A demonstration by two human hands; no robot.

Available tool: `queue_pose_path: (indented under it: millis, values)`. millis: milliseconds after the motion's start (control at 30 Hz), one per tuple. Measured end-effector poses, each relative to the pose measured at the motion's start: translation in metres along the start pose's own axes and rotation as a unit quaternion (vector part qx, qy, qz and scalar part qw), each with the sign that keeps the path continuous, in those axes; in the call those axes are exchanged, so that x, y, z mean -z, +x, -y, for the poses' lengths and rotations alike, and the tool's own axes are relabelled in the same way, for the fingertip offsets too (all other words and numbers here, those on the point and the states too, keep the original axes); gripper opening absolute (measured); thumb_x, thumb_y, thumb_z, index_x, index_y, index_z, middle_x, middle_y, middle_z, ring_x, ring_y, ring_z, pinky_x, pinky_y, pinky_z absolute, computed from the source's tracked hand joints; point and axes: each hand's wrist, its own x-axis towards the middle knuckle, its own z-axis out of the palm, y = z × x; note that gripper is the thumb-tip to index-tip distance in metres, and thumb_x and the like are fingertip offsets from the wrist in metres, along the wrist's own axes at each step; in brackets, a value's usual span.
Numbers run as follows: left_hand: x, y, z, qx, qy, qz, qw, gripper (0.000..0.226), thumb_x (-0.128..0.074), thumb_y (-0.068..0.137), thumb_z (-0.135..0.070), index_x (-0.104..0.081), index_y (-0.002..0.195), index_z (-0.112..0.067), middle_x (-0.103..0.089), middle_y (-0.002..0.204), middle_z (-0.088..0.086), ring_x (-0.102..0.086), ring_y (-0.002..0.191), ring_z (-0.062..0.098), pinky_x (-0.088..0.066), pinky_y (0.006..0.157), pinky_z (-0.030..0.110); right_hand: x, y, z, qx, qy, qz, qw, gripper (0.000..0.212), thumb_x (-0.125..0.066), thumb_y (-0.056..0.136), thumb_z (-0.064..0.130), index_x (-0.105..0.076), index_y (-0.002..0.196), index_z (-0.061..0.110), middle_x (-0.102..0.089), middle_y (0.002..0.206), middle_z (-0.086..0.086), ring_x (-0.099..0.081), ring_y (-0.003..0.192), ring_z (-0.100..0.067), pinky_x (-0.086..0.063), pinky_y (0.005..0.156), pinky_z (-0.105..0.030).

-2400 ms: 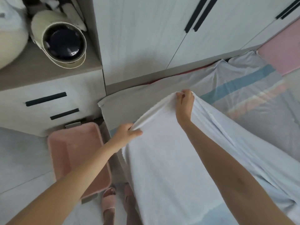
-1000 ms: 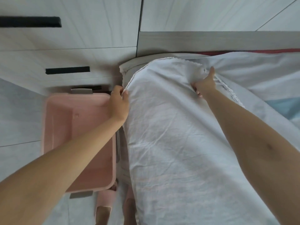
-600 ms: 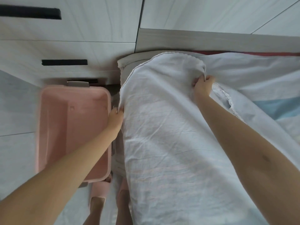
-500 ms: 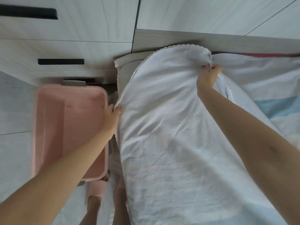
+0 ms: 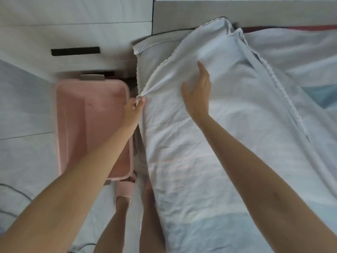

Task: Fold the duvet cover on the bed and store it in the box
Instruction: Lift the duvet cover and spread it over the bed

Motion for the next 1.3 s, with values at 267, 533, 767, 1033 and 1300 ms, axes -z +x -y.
queue_pose_path:
  millis: [267,533,767,1033,1300]
  values:
    - [0.012,-0.114,0.077,0.161,-0.06,0.102,0.98,0.027,-0.067,0.083,-0.045,-0.061,0.106,-0.032,-0.068,0.109,-0.009,-0.061,0.107,0.011,-0.044,0.101,0.037,-0.035,-0.24,-0.019,0.132,-0.182,0.147,0.963,0.06,-0.049,0.087,0.047,-0.034,0.137,0.02,-0.039,0.143,-0.011,-0.03,0.136,-0.03,-0.019,0.114,-0.054]
    - [0.024,-0.183,0.129,0.229,0.128,0.282,0.923,0.03,-0.07,0.083,-0.027,-0.044,0.07,-0.02,-0.048,0.078,-0.005,-0.05,0.08,0.015,-0.04,0.083,0.029,0.012,-0.376,-0.059,-0.077,-0.295,0.116,0.945,0.044,-0.062,0.083,0.042,-0.055,0.113,0.01,-0.057,0.117,-0.017,-0.059,0.105,-0.034,-0.046,0.097,-0.046]
    - [0.035,-0.209,0.138,0.178,0.092,0.193,0.961,0.016,-0.056,0.093,-0.008,-0.053,0.078,-0.011,-0.054,0.083,0.004,-0.055,0.08,0.017,-0.051,0.085,0.03,0.018,-0.386,-0.076,-0.124,-0.149,0.138,0.971,0.051,-0.076,0.075,0.015,-0.055,0.122,0.012,-0.046,0.132,-0.015,-0.043,0.125,-0.033,-0.034,0.107,-0.048]
    - [0.013,-0.296,0.204,0.283,-0.035,0.197,0.938,0.041,-0.072,0.075,-0.031,-0.054,0.109,-0.016,-0.063,0.108,0.002,-0.061,0.102,0.022,-0.05,0.081,0.032,0.051,-0.474,-0.089,-0.215,-0.031,0.011,0.976,0.041,-0.055,0.088,0.008,-0.048,0.129,0.011,-0.038,0.138,-0.006,-0.039,0.129,-0.024,-0.034,0.107,-0.037]
    - [-0.03,-0.444,0.311,0.218,0.04,0.068,0.973,0.009,-0.061,0.091,-0.018,-0.057,0.099,-0.015,-0.051,0.091,-0.005,-0.051,0.091,0.014,-0.045,0.082,0.021,0.146,-0.744,-0.163,-0.533,-0.095,-0.055,0.839,0.061,-0.059,0.089,0.022,-0.028,0.139,0.007,-0.024,0.141,-0.018,-0.029,0.128,-0.036,-0.028,0.104,-0.045]
